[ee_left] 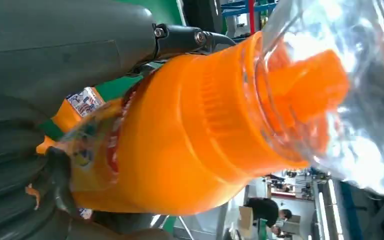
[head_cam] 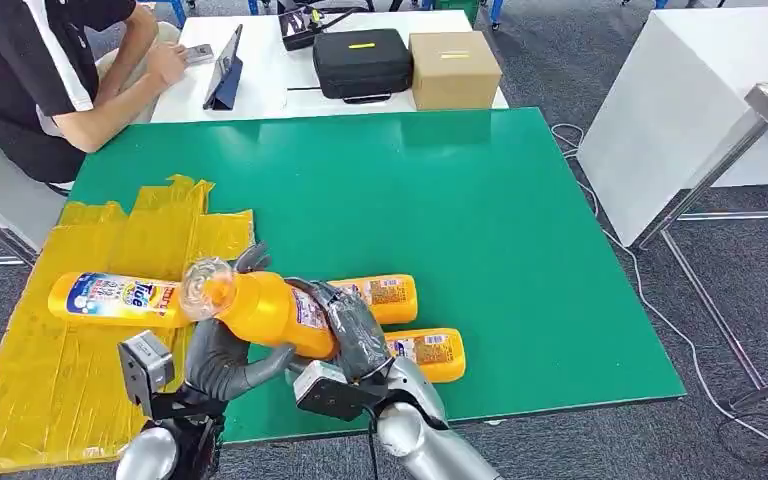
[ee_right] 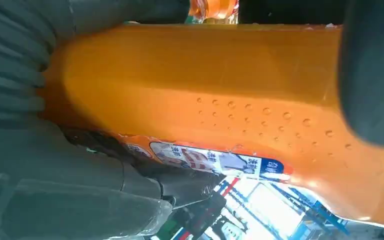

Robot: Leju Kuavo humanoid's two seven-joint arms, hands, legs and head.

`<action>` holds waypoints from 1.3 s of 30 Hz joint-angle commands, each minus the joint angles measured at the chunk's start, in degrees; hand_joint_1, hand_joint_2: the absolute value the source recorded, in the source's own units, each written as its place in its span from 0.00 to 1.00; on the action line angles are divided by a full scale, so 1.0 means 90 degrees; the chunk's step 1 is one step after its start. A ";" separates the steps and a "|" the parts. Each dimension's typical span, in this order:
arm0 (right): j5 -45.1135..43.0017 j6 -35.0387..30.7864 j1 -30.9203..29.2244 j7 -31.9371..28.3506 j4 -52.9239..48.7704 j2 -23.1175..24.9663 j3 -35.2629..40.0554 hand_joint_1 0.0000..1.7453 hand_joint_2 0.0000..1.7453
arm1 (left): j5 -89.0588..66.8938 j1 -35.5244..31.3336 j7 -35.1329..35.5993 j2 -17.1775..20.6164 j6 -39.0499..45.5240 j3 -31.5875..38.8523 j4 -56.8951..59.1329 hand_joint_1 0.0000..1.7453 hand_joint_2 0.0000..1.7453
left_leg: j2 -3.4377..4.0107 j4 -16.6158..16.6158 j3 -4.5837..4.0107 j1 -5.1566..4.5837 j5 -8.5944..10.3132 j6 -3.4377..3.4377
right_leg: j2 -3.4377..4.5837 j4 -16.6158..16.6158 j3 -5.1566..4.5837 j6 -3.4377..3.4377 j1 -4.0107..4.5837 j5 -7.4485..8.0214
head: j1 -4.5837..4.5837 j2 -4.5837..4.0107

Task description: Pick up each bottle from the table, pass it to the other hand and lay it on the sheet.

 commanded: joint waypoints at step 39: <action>0.0324 0.0163 -0.0616 0.0127 0.0656 -0.0028 0.0576 1.00 1.00 | -0.0237 -0.0110 -0.0414 -0.0091 0.0450 -0.0003 0.0055 0.00 1.00 | -0.0011 -0.0006 0.0012 0.0000 -0.0002 -0.0009 | 0.0005 -0.0006 0.0015 -0.0002 -0.0002 -0.0003 | 0.0000 0.0000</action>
